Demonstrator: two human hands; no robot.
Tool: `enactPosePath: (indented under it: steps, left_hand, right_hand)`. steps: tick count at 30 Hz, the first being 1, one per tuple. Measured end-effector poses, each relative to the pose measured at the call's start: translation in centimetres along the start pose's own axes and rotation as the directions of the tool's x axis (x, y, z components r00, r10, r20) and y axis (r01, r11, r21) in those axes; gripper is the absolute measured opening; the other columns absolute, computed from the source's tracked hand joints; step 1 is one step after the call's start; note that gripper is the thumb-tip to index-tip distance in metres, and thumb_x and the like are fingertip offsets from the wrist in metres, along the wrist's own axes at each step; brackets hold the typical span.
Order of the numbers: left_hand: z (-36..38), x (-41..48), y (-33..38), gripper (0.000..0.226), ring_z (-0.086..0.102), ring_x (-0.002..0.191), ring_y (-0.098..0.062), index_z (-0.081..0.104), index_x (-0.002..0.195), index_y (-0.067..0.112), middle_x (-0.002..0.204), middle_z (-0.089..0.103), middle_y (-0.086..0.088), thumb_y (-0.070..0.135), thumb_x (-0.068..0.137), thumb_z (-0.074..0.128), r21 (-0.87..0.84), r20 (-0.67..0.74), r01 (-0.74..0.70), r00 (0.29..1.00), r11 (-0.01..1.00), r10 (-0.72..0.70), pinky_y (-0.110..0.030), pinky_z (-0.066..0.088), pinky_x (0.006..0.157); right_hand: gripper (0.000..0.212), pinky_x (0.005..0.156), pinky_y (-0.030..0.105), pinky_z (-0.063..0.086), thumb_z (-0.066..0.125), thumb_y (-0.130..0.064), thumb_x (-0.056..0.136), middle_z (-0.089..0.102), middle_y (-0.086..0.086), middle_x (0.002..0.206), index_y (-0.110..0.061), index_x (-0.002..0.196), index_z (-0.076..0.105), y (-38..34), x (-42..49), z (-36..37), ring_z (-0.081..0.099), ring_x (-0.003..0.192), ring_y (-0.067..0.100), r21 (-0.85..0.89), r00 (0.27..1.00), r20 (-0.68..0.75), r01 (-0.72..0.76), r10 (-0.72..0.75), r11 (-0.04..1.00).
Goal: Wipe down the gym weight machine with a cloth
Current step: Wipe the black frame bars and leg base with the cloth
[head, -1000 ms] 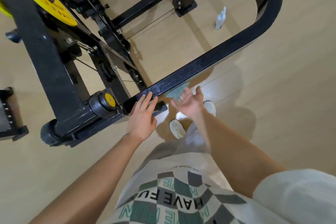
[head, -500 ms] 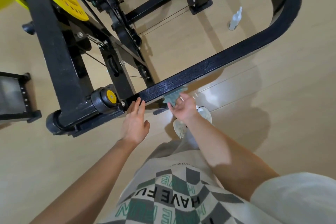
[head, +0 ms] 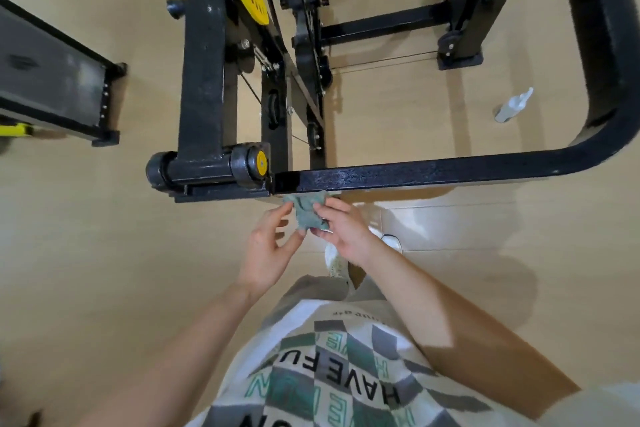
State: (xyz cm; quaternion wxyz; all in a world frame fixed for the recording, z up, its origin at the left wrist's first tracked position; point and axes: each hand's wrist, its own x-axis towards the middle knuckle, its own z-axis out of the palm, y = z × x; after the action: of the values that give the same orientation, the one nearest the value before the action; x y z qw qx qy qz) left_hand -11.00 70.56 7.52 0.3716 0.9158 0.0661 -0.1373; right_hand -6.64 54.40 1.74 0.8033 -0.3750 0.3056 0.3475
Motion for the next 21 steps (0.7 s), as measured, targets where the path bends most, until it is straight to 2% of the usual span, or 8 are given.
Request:
enactPosePath:
  steps: [3,6,8,10,14,16,19,21]
  left_hand:
    - [-0.8,-1.7,2.5,0.057,0.065,0.110,-0.004,0.056,0.140,0.019,0.127,0.066,0.010,0.017,0.088,0.079,-0.315,0.023,0.100,0.995,0.944,-0.098,-0.017,0.054,0.086]
    - [-1.4,-2.4,3.7,0.037,0.069,0.101,-0.021,0.068,0.123,0.012,0.112,0.074,-0.002,0.010,0.087,0.078,-0.494,-0.062,0.121,0.983,0.861,-0.174,-0.027,0.058,0.086]
    - [-1.9,-2.7,4.1,0.021,0.071,0.096,-0.023,0.073,0.109,0.009,0.104,0.076,-0.004,0.006,0.088,0.076,-0.567,-0.110,0.122,0.969,0.815,-0.221,-0.034,0.058,0.089]
    - [-2.7,-2.7,4.3,0.012,0.070,0.089,-0.019,0.074,0.100,0.008,0.096,0.077,-0.003,0.002,0.090,0.072,-0.659,-0.126,0.117,0.957,0.743,-0.262,-0.031,0.057,0.086]
    - [-5.1,-2.9,3.5,0.019,0.064,0.073,-0.013,0.065,0.091,0.011,0.077,0.068,-0.001,-0.008,0.091,0.064,-0.857,-0.083,0.116,0.931,0.502,-0.356,-0.028,0.052,0.074]
    - [-6.8,-3.0,2.7,0.023,0.062,0.070,-0.012,0.061,0.095,0.012,0.075,0.065,-0.001,-0.011,0.091,0.061,-0.903,-0.084,0.079,0.931,0.422,-0.356,-0.028,0.052,0.070]
    - [-9.5,-3.1,1.1,0.034,0.066,0.078,-0.013,0.061,0.115,0.015,0.083,0.066,-0.001,-0.011,0.092,0.060,-0.912,-0.092,0.052,0.941,0.407,-0.327,-0.029,0.059,0.075]
    - [-11.4,-3.2,0.1,0.035,0.064,0.085,-0.015,0.067,0.116,0.020,0.091,0.066,-0.003,-0.006,0.093,0.063,-0.863,-0.114,0.036,0.958,0.503,-0.264,-0.030,0.057,0.079]
  right_hand:
    - [0.026,0.098,0.046,0.055,0.056,-0.018,0.102,0.073,0.016,0.116,-0.007,0.123,0.065,-1.2,-3.1,0.1,0.069,0.110,0.032,-0.120,0.994,0.112,-0.002,0.016,0.993]
    - [0.021,0.100,0.049,0.054,0.056,-0.006,0.100,0.072,0.020,0.115,0.001,0.115,0.068,-1.9,-5.1,0.5,0.066,0.114,0.038,-0.258,0.988,0.138,0.108,-0.074,0.960]
    - [0.013,0.092,0.039,0.058,0.064,-0.001,0.094,0.074,0.014,0.106,-0.001,0.104,0.072,-2.5,-6.3,1.3,0.071,0.104,0.029,-0.417,0.971,0.173,0.225,-0.166,0.881]
    - [0.014,0.080,0.025,0.057,0.072,0.004,0.087,0.075,0.006,0.094,-0.003,0.098,0.071,-3.1,-7.0,2.5,0.072,0.088,0.016,-0.527,0.954,0.210,0.294,-0.213,0.798]
    - [0.019,0.060,0.019,0.046,0.082,-0.004,0.079,0.065,0.001,0.073,-0.012,0.082,0.065,-3.9,-7.5,5.0,0.056,0.065,0.012,-0.707,0.929,0.219,0.362,-0.298,0.607]
    - [0.019,0.059,0.019,0.040,0.083,-0.009,0.079,0.058,-0.004,0.067,-0.017,0.080,0.066,-3.9,-7.6,6.0,0.048,0.061,0.008,-0.758,0.893,0.190,0.398,-0.408,0.517]
    - [0.021,0.069,0.024,0.047,0.082,-0.011,0.081,0.065,-0.001,0.080,-0.025,0.081,0.066,-3.3,-7.9,7.5,0.056,0.072,0.012,-0.783,0.802,0.206,0.479,-0.561,0.398]
    - [0.023,0.080,0.027,0.051,0.080,-0.008,0.082,0.069,-0.005,0.087,-0.027,0.082,0.067,-2.8,-8.4,8.9,0.063,0.084,0.011,-0.835,0.683,0.268,0.517,-0.679,0.190]
